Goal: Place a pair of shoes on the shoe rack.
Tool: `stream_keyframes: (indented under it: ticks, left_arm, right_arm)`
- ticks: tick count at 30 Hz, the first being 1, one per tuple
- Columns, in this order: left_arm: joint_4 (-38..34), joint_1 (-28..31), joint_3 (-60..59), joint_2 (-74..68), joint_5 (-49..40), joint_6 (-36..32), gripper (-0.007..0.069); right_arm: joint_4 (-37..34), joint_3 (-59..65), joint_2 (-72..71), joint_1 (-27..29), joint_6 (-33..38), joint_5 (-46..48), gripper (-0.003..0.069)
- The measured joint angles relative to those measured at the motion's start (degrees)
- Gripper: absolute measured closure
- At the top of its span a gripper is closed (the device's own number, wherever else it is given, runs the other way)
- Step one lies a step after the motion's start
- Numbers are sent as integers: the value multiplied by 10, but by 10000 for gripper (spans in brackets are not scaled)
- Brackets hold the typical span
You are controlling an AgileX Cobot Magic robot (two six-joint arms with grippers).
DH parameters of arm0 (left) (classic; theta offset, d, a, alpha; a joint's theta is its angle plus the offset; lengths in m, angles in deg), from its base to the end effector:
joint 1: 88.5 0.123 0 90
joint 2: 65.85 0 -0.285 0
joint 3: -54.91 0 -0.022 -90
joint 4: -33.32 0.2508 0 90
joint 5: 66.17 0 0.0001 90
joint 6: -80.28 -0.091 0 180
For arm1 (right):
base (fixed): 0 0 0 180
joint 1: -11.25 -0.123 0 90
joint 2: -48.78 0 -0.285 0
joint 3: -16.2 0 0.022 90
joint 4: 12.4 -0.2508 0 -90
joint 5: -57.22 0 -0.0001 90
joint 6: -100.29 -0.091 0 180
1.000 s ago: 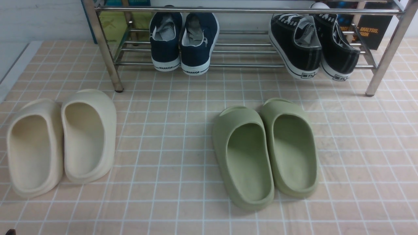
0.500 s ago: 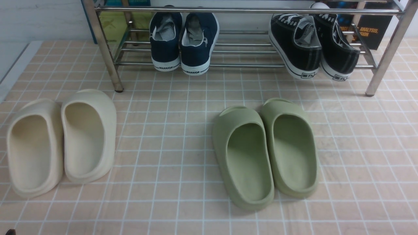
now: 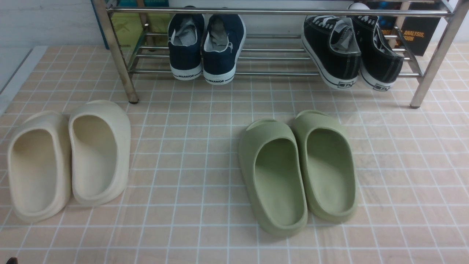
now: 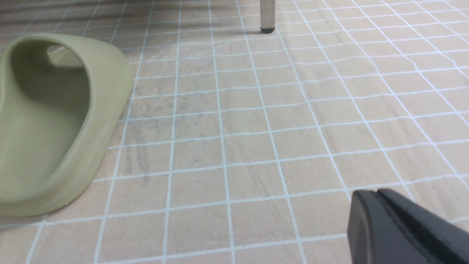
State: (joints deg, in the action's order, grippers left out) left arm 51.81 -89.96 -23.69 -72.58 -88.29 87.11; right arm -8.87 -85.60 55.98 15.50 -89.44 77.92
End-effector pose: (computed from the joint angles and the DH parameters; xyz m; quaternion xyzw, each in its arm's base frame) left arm 0.0520 0.0096 0.1731 0.0468 0.7988 0.0943 0.5923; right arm 0.0526 -0.0059 0.1755 0.0809 0.7948 0.0027 0.6014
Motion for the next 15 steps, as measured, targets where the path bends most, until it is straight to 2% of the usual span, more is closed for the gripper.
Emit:
stream_keyframes:
  ticks: [15]
  left_arm:
    - [0, 0, 0, 0, 0, 0, 386]
  right_arm:
    - [0, 0, 0, 0, 0, 0, 619]
